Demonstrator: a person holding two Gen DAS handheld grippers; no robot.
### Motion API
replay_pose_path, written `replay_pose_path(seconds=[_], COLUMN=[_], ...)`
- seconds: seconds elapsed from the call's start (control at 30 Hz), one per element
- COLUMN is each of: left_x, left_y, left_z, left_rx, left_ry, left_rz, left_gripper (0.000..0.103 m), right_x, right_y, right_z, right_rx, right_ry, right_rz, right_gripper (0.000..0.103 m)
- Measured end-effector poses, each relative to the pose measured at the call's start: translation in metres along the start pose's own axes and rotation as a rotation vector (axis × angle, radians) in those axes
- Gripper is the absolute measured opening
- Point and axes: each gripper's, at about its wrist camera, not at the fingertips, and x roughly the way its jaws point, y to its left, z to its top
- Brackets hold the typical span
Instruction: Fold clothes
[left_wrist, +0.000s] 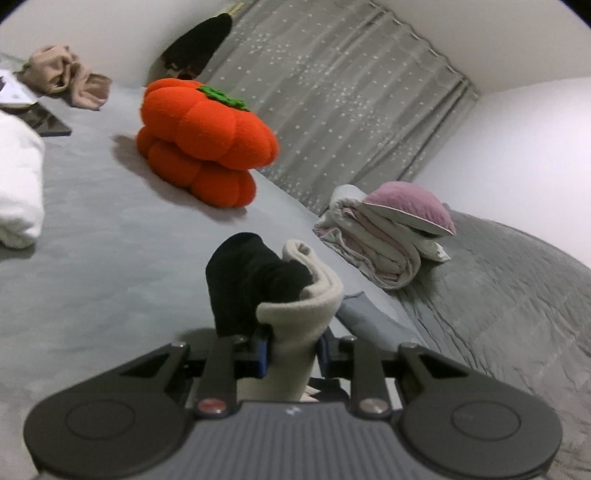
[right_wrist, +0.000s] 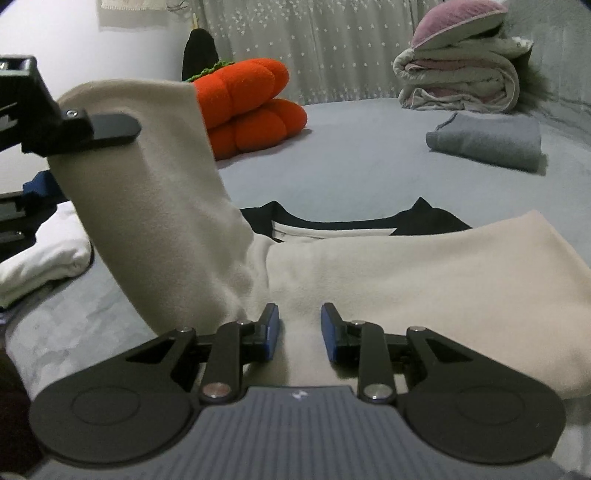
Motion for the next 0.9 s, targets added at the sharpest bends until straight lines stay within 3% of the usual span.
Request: replay_pose_path(seconds=[0.6, 0.9], left_x=[0.037, 0.056], left_y=[-0.056, -0.069], left_z=[-0.026, -0.051], left_rx=[0.127, 0.176], left_ry=[0.106, 0.194], left_rz=[-0.052, -0.059], left_gripper=[0.024, 0.025], right_x=[-0.042, -0.06], right_y=[-0.069, -0.108], right_z=[0.012, 0.006], right_rx=[0.361, 0.534], right_ry=[-0.049, -0.085], right_rz=[0.141, 0.15], right_gripper=[0.031, 0.03])
